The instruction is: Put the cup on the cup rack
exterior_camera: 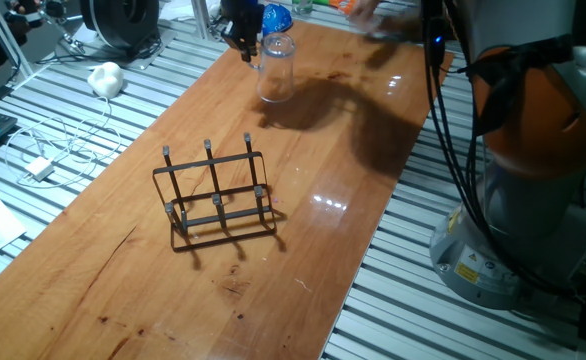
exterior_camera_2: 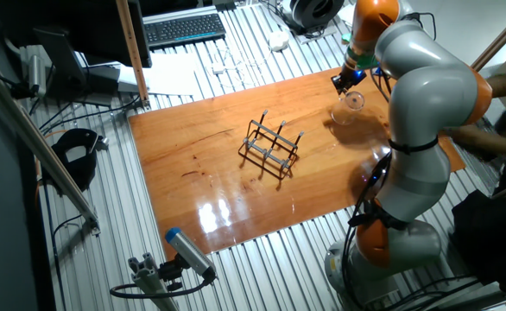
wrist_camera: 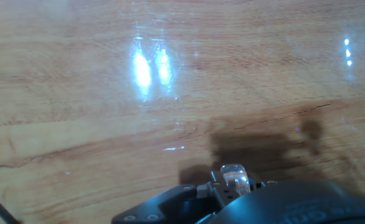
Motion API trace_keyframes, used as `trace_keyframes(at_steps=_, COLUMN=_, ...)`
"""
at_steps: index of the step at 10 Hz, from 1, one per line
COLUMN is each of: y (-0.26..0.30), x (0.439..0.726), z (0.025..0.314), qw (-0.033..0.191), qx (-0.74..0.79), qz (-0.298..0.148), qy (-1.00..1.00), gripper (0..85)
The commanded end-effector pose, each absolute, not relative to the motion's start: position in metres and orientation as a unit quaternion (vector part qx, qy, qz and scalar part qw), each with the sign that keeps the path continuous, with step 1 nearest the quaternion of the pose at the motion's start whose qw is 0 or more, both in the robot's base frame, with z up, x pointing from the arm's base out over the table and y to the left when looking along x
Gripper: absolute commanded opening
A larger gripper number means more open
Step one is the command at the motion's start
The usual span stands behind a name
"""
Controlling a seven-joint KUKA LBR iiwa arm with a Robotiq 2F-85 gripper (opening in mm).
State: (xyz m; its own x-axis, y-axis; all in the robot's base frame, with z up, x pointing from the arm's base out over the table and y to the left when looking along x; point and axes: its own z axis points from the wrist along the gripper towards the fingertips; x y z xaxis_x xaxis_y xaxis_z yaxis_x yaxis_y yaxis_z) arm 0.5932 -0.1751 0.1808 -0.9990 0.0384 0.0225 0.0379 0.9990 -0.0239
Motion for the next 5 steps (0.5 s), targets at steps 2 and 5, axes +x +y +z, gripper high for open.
trace_keyframes(at_steps=2, y=-0.167, x=0.590, z=0.186, qw=0.012, qx=-0.021, qz=0.011, qy=-1.000, gripper=0.0)
trace_keyframes(at_steps=5, y=-0.147, x=0.579, z=0.189, qw=0.008, qx=-0.032, qz=0.017, qy=-0.999, gripper=0.0)
